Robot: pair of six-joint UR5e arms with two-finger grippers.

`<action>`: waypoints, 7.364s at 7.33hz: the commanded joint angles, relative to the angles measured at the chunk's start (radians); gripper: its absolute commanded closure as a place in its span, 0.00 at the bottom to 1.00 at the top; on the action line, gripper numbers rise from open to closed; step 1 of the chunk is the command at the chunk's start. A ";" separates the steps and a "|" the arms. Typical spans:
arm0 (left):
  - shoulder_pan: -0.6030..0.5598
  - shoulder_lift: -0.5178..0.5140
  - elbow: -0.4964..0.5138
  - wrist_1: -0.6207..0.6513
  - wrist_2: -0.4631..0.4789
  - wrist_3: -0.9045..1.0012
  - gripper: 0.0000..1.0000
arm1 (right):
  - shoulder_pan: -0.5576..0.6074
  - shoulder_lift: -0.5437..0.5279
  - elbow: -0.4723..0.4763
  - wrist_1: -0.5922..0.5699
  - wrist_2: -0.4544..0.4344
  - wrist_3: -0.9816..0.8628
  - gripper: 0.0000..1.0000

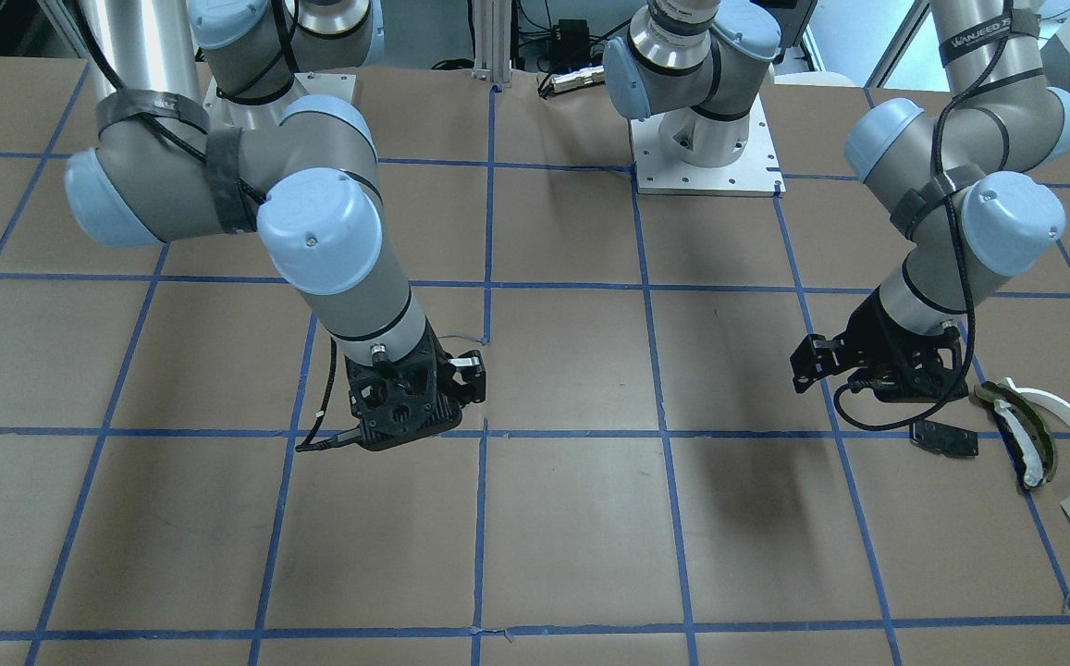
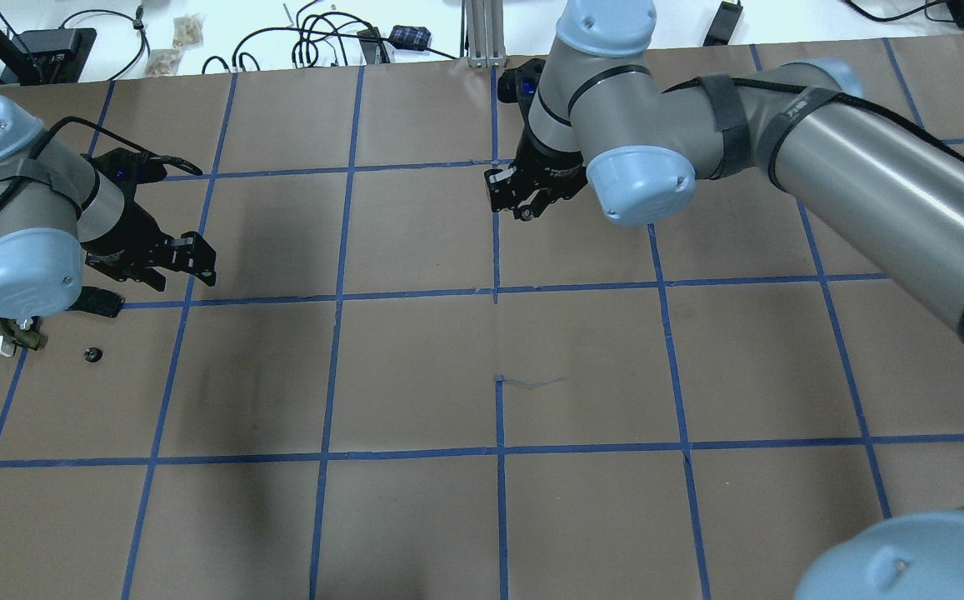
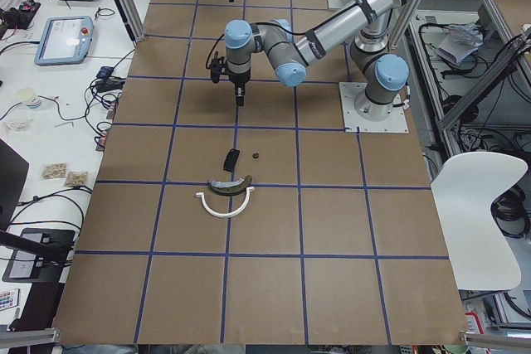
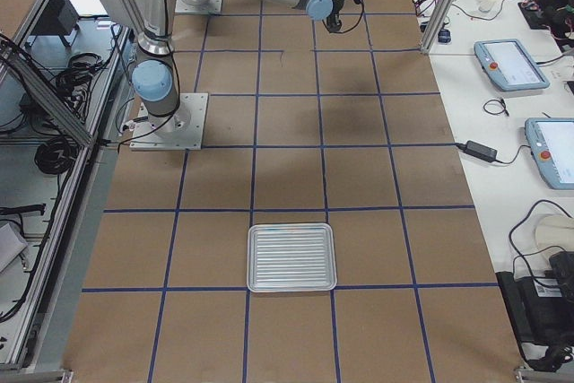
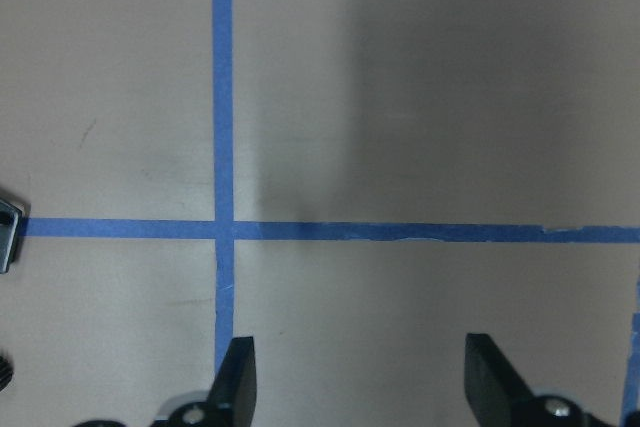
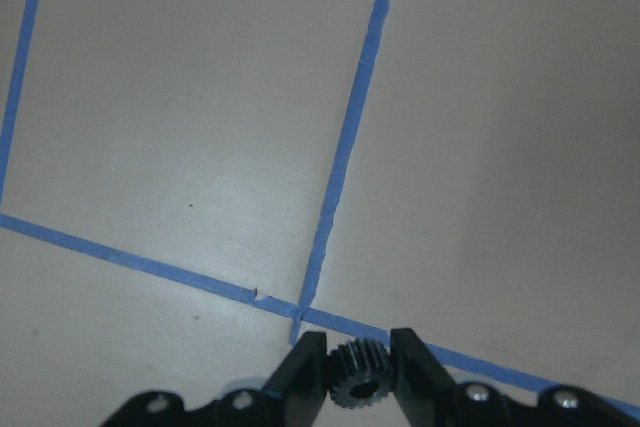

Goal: Place bearing gear from tray to pile

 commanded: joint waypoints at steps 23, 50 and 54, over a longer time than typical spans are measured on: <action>-0.682 -0.670 0.765 -0.062 0.056 -0.824 0.36 | -0.196 -0.256 -0.185 0.396 -0.203 0.069 0.00; 0.174 -0.089 -0.015 0.067 0.182 0.304 0.00 | -0.184 -0.262 -0.181 0.455 -0.185 0.067 0.00; -0.199 0.041 0.432 -0.524 0.080 -0.203 0.00 | -0.184 -0.262 -0.179 0.454 -0.194 0.065 0.00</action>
